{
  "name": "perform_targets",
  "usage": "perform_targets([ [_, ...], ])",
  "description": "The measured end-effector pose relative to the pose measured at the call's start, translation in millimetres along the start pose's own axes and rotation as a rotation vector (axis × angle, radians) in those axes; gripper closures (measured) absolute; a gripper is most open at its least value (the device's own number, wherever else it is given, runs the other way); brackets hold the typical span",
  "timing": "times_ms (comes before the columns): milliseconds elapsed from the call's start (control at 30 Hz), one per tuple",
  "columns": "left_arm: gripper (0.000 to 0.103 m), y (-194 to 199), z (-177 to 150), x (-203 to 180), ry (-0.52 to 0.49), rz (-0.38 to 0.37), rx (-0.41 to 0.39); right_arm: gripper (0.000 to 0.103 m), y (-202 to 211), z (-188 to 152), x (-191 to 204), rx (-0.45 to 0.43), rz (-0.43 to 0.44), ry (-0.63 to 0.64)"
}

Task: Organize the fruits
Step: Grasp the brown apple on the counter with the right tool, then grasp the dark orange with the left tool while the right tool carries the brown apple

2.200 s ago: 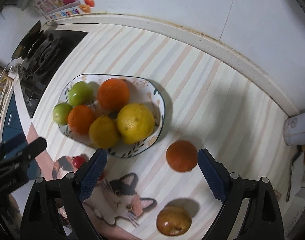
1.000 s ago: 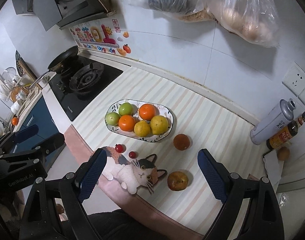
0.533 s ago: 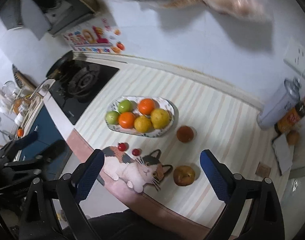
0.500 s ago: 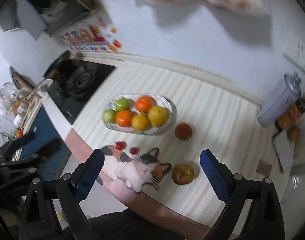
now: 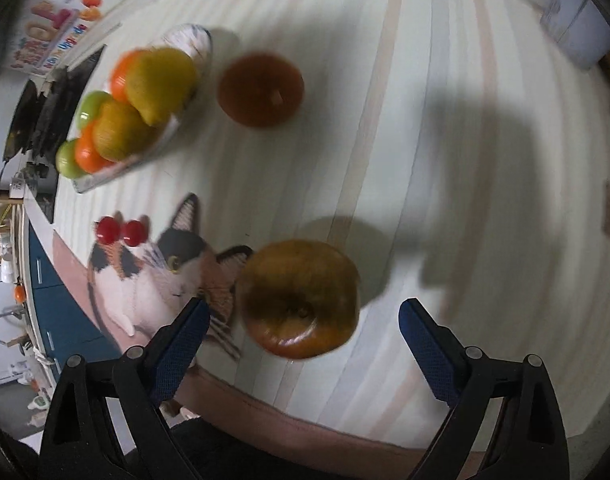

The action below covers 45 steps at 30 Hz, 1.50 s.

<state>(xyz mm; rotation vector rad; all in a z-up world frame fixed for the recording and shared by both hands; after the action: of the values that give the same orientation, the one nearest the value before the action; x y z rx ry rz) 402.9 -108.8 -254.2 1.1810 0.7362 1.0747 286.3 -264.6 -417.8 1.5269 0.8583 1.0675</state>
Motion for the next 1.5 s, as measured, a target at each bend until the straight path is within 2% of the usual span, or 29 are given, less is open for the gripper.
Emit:
perform_targets([
  [67,0.000,-12,7,-12,-0.013,-0.009,0.027,0.034,-8,-2,3,0.014,0.036,0.003],
  [200,0.000,-35,21,-37,-0.029,-0.062,0.084,0.034,-1,2,-5,-0.020,0.016,0.005],
  [300,0.000,-52,32,-58,-0.038,-0.111,0.128,0.034,15,10,-26,-0.042,0.038,-0.034],
  [433,0.000,-77,50,-96,-0.061,-0.177,0.174,0.034,31,27,-58,-0.072,0.016,-0.062],
  [500,0.006,-93,54,-112,-0.063,-0.208,0.208,0.034,33,31,-74,-0.075,0.004,-0.082],
  [567,0.028,-109,57,-124,-0.064,-0.223,0.247,0.034,33,33,-86,-0.076,-0.004,-0.098],
  [633,0.036,-123,57,-132,-0.074,-0.215,0.278,0.034,33,35,-99,-0.073,-0.002,-0.121],
  [867,0.036,-152,53,-155,-0.146,-0.164,0.332,0.034,32,35,-117,-0.068,0.016,-0.152],
  [967,0.038,-160,56,-160,-0.191,-0.114,0.310,0.034,30,35,-121,-0.064,0.012,-0.155],
  [1033,0.053,-162,59,-161,-0.212,-0.087,0.290,0.034,29,35,-122,-0.063,0.008,-0.154],
  [1233,0.054,-160,65,-164,-0.219,-0.112,0.269,0.034,27,38,-124,-0.063,0.002,-0.157],
  [1333,0.055,-145,71,-155,-0.157,-0.156,0.223,0.034,35,43,-120,-0.075,0.009,-0.153],
  [1400,0.060,-130,73,-144,-0.113,-0.199,0.205,0.034,40,47,-116,-0.083,0.017,-0.146],
  [1433,0.083,-119,77,-139,-0.089,-0.235,0.193,0.034,45,50,-111,-0.089,0.025,-0.140],
  [1467,0.090,-109,81,-133,-0.067,-0.257,0.178,0.034,48,53,-107,-0.092,0.029,-0.133],
  [1500,0.089,-99,86,-128,-0.056,-0.280,0.161,0.034,51,58,-99,-0.097,0.033,-0.113],
])
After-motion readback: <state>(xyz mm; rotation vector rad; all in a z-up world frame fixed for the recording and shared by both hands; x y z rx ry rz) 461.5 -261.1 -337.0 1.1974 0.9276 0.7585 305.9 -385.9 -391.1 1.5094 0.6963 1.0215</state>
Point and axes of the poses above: each gripper's, at about its wrist camera, not at the fingertips, and y roughly against the way its jaws point, x to its left, z to its top, the point moved 8 cm from there along -y, roughly the way its jaws point, and after that the axes turned 5 degrees about -z, right-handed, at the moved point
